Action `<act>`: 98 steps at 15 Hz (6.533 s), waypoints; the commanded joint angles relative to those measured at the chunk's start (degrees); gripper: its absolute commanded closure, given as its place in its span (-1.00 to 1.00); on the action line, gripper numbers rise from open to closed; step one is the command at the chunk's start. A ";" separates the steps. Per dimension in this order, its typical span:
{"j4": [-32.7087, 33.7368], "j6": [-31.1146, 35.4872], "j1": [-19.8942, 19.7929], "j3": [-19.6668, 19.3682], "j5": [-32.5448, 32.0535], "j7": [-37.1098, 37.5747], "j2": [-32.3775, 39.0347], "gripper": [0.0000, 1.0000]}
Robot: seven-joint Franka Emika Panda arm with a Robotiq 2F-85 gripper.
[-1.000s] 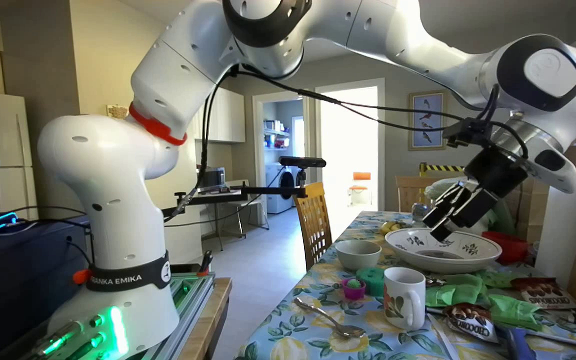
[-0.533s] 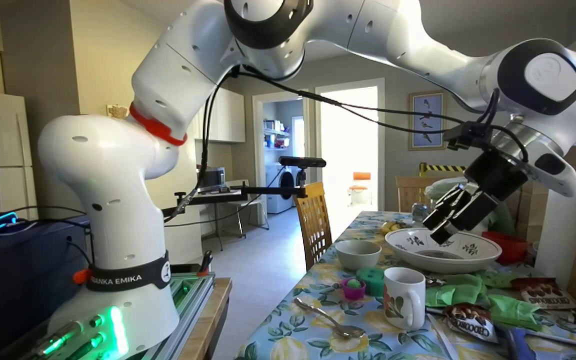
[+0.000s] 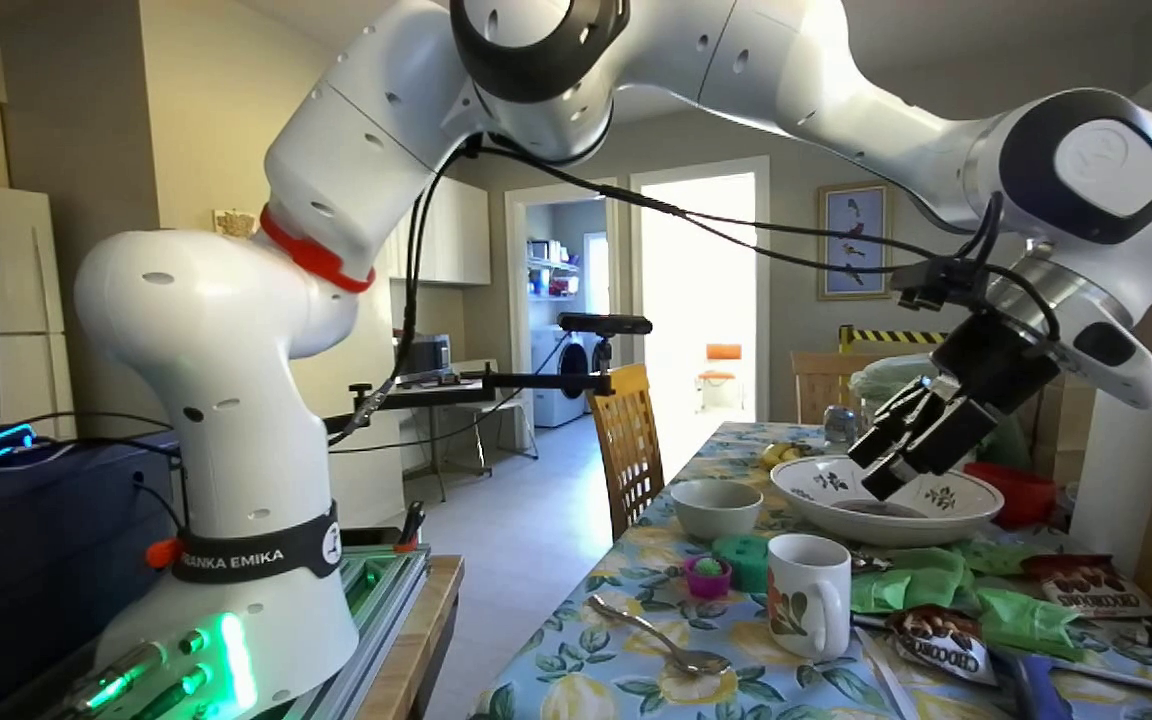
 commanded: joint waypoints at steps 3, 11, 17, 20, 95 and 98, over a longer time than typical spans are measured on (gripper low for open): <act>1.50 2.30 -2.25 0.56 3.93 -2.30 3.48 -1.00; 0.47 9.77 -4.09 1.27 7.96 -5.45 5.83 -1.00; -1.20 10.98 -3.67 1.12 6.98 -5.96 6.66 -1.00; -2.30 11.22 -3.56 1.14 6.85 -6.02 6.96 -1.00; 14.45 -8.88 -6.51 -0.46 12.21 6.60 25.01 0.11; 15.37 -9.42 -6.83 -0.47 12.30 6.75 25.79 0.09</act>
